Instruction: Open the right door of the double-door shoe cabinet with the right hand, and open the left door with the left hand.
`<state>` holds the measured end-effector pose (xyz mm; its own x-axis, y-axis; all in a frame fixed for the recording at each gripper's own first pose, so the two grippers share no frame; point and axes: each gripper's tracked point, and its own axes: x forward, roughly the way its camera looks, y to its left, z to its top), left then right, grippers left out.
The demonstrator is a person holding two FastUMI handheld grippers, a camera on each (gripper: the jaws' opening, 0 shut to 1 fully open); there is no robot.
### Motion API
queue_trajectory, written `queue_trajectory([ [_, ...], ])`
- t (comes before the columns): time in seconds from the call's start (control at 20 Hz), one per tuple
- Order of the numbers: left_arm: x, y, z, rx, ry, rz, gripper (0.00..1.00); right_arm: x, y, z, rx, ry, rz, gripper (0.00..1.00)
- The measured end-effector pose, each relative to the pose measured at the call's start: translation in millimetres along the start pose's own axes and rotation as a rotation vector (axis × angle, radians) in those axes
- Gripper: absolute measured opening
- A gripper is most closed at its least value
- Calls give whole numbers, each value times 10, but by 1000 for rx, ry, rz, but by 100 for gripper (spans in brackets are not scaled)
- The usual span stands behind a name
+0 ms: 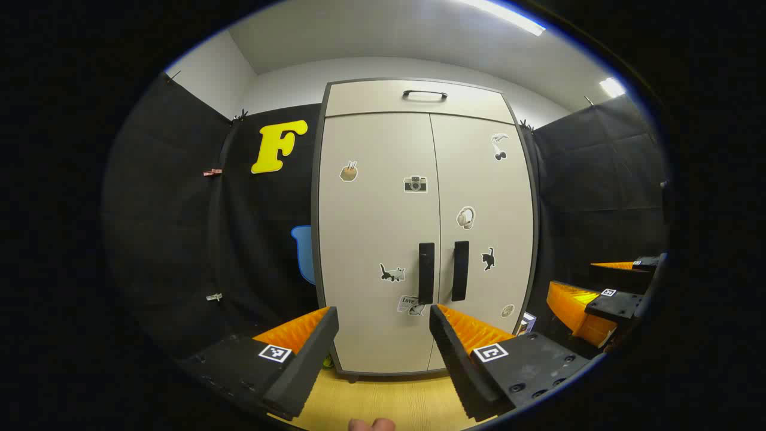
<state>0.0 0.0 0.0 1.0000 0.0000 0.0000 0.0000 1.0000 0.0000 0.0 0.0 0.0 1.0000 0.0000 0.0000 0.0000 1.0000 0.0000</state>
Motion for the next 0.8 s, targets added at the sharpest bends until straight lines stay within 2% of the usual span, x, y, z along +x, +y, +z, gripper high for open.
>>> queue_trajectory([
  [0.8,14,81,-33,9,-2,7,94,-11,110,31,2,-14,4,98],
])
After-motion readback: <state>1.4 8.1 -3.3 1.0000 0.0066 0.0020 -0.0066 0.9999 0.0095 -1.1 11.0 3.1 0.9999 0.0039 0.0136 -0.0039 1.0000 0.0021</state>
